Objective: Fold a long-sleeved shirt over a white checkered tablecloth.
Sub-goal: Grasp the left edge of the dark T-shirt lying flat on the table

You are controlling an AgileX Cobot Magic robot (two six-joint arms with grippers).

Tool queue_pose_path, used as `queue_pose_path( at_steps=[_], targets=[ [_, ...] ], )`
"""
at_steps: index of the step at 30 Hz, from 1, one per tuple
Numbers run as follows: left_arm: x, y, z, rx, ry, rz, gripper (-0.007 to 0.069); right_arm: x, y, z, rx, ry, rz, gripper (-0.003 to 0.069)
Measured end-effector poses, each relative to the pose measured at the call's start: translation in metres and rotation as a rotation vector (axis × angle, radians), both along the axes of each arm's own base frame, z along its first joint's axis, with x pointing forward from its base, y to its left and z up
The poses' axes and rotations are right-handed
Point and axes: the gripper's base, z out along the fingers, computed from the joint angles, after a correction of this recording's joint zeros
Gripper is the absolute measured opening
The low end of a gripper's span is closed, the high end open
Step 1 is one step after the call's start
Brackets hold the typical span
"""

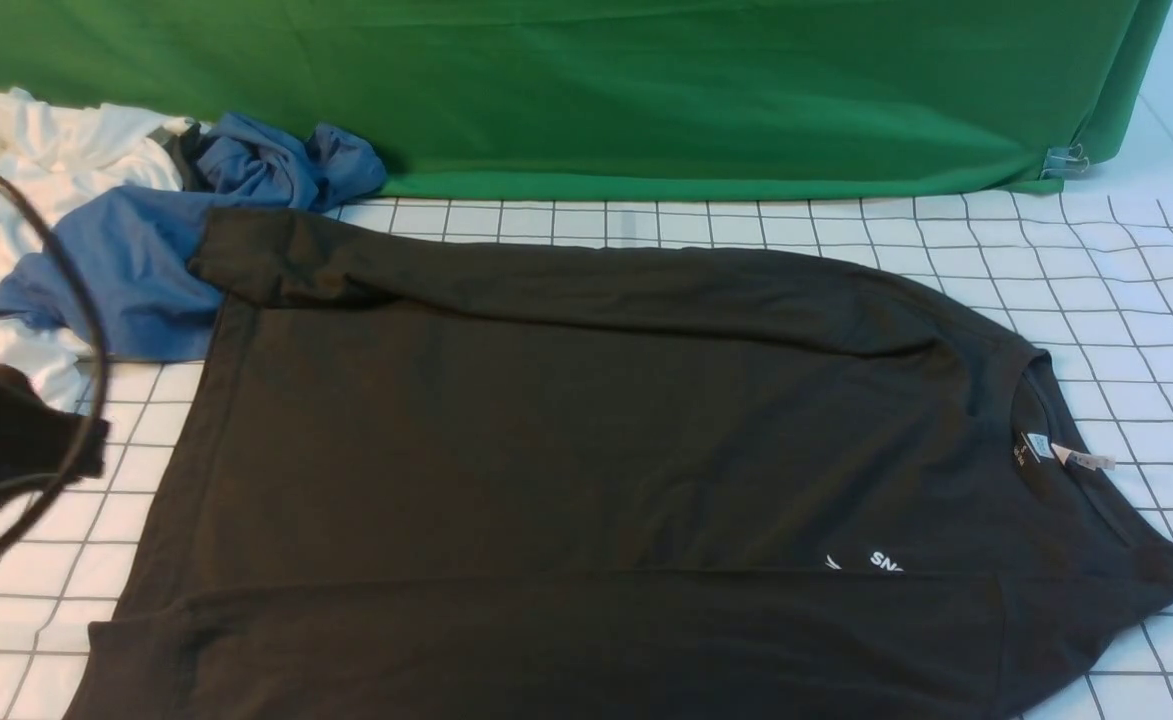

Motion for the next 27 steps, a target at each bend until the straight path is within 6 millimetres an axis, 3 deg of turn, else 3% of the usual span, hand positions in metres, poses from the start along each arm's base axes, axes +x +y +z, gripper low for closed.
queue_pose_path(
  at_steps=[4,9,11,16,20,27],
  targets=[
    [0.012,0.007,-0.019,0.047,0.108,0.055,-0.0008,-0.001,0.006,0.000,-0.016,-0.004,0.060,0.0010],
    [0.008,0.014,-0.043,0.110,0.183,0.114,0.0041,0.000,0.012,0.001,-0.018,-0.022,0.106,0.0010],
    [0.003,0.014,-0.059,0.107,0.225,0.121,0.0124,0.000,0.013,0.002,-0.016,-0.033,0.117,0.0011],
    [0.001,0.015,-0.078,0.090,0.256,0.149,0.0338,0.000,0.015,0.003,-0.015,-0.044,0.134,0.0011],
    [0.012,0.027,-0.089,0.056,0.267,0.226,0.0507,-0.001,0.018,0.003,-0.014,-0.044,0.152,0.0011],
    [0.036,0.038,-0.119,-0.012,0.300,0.239,0.0569,-0.001,0.020,0.003,-0.013,-0.044,0.174,0.0012]
  ],
)
